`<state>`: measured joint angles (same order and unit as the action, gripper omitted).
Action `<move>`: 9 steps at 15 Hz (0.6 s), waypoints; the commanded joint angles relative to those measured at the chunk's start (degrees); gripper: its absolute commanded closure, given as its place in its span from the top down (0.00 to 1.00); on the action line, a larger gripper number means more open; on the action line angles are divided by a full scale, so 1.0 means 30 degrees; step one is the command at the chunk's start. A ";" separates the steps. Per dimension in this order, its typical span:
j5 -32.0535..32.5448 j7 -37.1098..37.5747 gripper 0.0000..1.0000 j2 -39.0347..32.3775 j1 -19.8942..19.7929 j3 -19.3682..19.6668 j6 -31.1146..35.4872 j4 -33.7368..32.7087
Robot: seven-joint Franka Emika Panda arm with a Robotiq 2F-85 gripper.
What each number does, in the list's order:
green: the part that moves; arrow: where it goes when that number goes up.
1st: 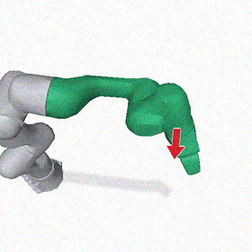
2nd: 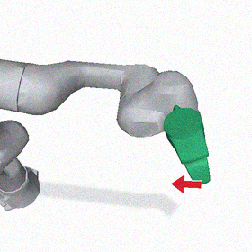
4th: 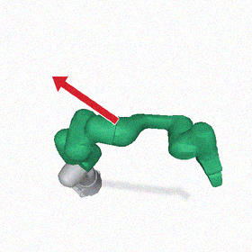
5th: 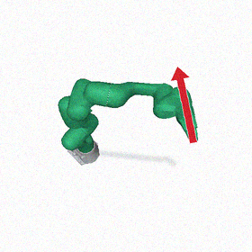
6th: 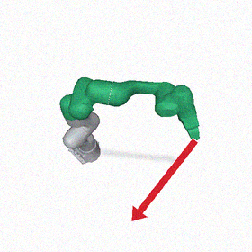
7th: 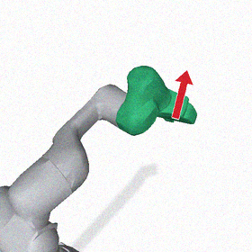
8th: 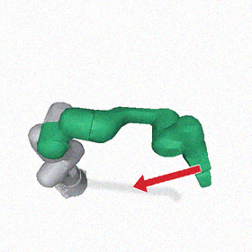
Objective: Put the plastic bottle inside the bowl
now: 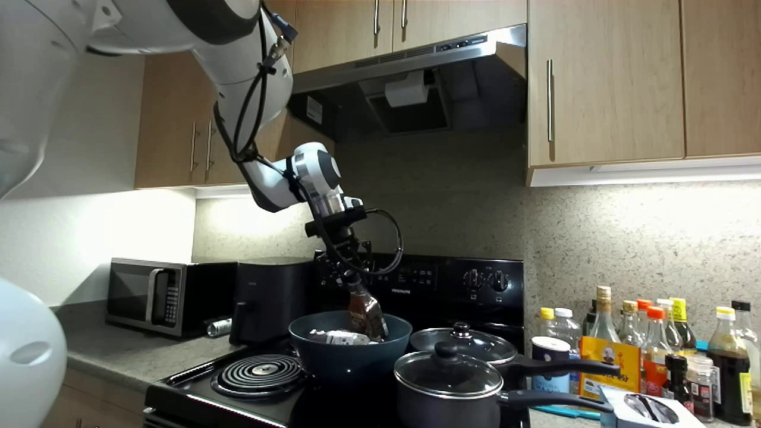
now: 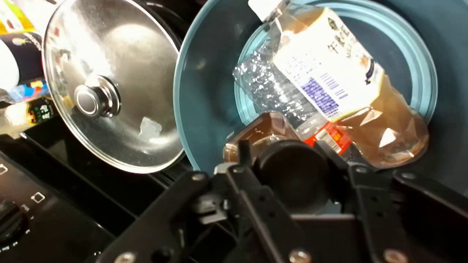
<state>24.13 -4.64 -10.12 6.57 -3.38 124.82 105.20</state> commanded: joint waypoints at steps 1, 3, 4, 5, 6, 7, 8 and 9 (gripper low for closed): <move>-0.1702 -0.1635 0.76 0.1758 -0.0505 -0.0068 -0.2011 0.0983; -0.1999 -0.1829 0.88 0.2156 -0.0578 -0.0039 -0.2892 0.0961; -0.2092 -0.1872 0.94 0.2295 -0.0608 -0.0035 -0.3281 0.0901; -0.2125 -0.1846 0.98 0.2408 -0.0615 -0.0037 -0.3565 0.0864; -0.2166 -0.1830 1.00 0.2488 -0.0617 -0.0040 -0.3800 0.0822; -0.2220 -0.1807 1.00 0.2597 -0.0612 -0.0048 -0.3960 0.0820; -0.2343 -0.1835 1.00 0.2699 -0.0611 -0.0057 -0.4109 0.0803; -0.2492 -0.1662 1.00 0.2896 -0.0608 -0.0065 -0.3867 0.0880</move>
<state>19.17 -7.68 -4.18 5.39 -3.28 113.67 105.99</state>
